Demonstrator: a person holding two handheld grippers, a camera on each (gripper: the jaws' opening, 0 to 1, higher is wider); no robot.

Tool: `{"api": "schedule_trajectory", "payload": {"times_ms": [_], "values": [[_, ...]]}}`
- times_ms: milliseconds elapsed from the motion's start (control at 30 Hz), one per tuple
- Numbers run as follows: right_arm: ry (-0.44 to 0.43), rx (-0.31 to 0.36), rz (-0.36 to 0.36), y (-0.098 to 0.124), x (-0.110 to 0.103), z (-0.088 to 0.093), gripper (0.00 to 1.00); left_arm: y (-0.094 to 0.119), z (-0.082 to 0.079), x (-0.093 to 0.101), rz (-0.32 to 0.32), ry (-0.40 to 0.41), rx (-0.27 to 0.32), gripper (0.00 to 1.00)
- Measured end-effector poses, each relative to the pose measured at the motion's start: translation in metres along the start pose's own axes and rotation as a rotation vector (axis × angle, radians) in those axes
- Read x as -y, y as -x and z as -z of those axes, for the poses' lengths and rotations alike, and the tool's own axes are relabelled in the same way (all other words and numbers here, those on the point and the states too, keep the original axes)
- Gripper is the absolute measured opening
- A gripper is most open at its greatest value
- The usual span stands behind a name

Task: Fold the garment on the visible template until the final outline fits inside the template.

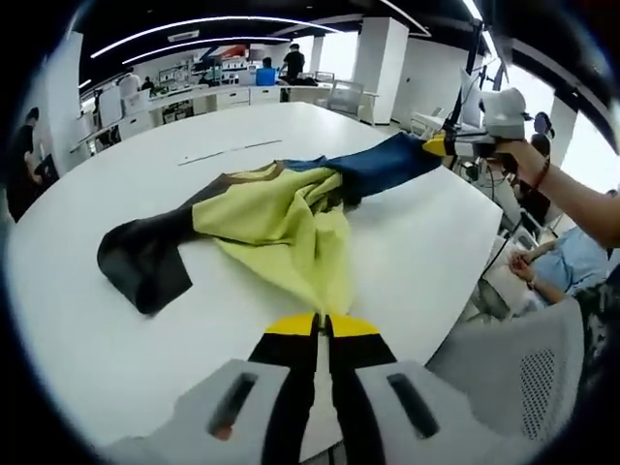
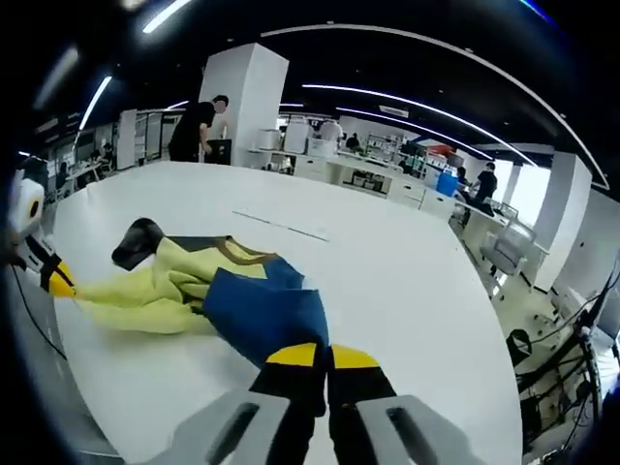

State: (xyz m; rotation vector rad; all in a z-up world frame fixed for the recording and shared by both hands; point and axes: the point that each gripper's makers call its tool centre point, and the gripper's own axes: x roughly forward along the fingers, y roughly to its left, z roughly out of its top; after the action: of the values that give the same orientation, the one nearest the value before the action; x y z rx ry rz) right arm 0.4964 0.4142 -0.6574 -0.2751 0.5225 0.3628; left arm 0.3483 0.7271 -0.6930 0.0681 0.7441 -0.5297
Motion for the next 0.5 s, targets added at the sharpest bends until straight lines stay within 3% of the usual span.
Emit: {"api": "schedule_trajectory", "payload": {"times_ms": [500], "values": [[-0.067, -0.152, 0.104, 0.0, 0.067, 0.067, 0.0, 0.008, 0.008, -0.026, -0.063, 0.064, 0.012, 0.0]]}}
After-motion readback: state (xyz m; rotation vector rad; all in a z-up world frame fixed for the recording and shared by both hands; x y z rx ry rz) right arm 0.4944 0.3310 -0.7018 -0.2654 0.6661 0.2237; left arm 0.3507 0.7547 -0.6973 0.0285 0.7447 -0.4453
